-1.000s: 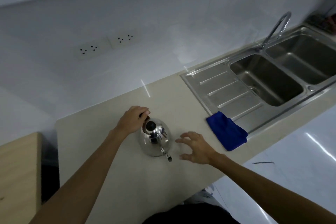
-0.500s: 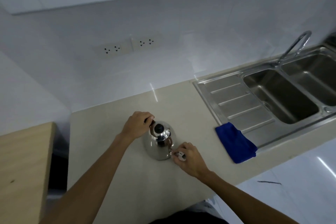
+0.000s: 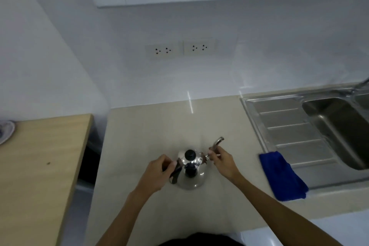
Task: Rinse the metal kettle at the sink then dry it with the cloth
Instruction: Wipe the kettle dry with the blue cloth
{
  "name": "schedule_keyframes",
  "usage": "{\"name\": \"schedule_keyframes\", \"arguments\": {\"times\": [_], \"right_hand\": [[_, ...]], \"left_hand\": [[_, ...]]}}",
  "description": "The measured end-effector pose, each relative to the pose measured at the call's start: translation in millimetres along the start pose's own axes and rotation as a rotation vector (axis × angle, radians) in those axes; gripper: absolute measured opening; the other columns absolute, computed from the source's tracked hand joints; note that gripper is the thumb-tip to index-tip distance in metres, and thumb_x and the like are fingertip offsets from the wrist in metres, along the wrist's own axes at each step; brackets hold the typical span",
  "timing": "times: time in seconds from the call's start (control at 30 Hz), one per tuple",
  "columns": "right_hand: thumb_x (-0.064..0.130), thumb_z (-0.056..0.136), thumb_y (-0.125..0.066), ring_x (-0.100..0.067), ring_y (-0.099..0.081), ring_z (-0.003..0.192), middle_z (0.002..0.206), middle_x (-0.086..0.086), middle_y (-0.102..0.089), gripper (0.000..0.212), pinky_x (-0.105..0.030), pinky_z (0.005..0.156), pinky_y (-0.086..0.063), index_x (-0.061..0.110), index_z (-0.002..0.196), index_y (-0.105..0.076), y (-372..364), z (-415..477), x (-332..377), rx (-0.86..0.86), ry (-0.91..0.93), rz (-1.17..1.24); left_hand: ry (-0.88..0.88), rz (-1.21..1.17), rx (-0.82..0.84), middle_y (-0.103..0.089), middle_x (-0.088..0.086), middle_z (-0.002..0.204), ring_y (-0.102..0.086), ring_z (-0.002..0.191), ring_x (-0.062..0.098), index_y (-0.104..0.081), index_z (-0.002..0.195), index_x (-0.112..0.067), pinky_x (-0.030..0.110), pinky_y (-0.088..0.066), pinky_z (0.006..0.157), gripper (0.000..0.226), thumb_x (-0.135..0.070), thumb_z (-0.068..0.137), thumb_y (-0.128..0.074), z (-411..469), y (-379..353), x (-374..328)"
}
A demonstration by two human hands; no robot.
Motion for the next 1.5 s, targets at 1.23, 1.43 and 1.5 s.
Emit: {"name": "schedule_keyframes", "arguments": {"times": [1.23,1.43,1.5], "right_hand": [[0.019,0.093,-0.066,-0.033,-0.072,0.096,0.107,-0.018,-0.070,0.018,-0.049,0.081,-0.062,0.005,0.104,-0.064,-152,166,79,0.119,-0.301,0.237],[0.019,0.093,-0.065,-0.033,-0.072,0.097,0.108,-0.016,-0.069,0.022,-0.048,0.082,-0.062,0.004,0.108,-0.064,-160,179,80,0.113,-0.326,0.224],[0.021,0.092,-0.067,-0.031,-0.072,0.096,0.109,-0.016,-0.069,0.025,-0.047,0.080,-0.063,0.004,0.110,-0.064,-162,182,76,0.120,-0.336,0.210]], "left_hand": [[0.075,-0.097,-0.225,-0.065,0.001,0.082,-0.055,0.059,0.012,-0.060,0.104,-0.013,0.021,-0.041,0.049,0.009,-0.015,0.096,-0.063,81,153,52],[0.107,-0.081,-0.202,-0.069,0.003,0.090,-0.065,0.080,0.027,-0.060,0.104,-0.012,0.043,-0.054,0.064,0.012,-0.018,0.095,-0.064,98,165,58],[0.118,-0.072,-0.189,-0.070,0.005,0.092,-0.068,0.084,0.035,-0.060,0.104,-0.012,0.051,-0.057,0.070,0.012,-0.018,0.095,-0.064,101,165,58]]}}
Point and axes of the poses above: each hand's wrist, its own z-axis towards the middle knuckle, its own y-axis out of the back of the hand, x = y × z, the point moved 10 cm from there along z, towards the middle knuckle
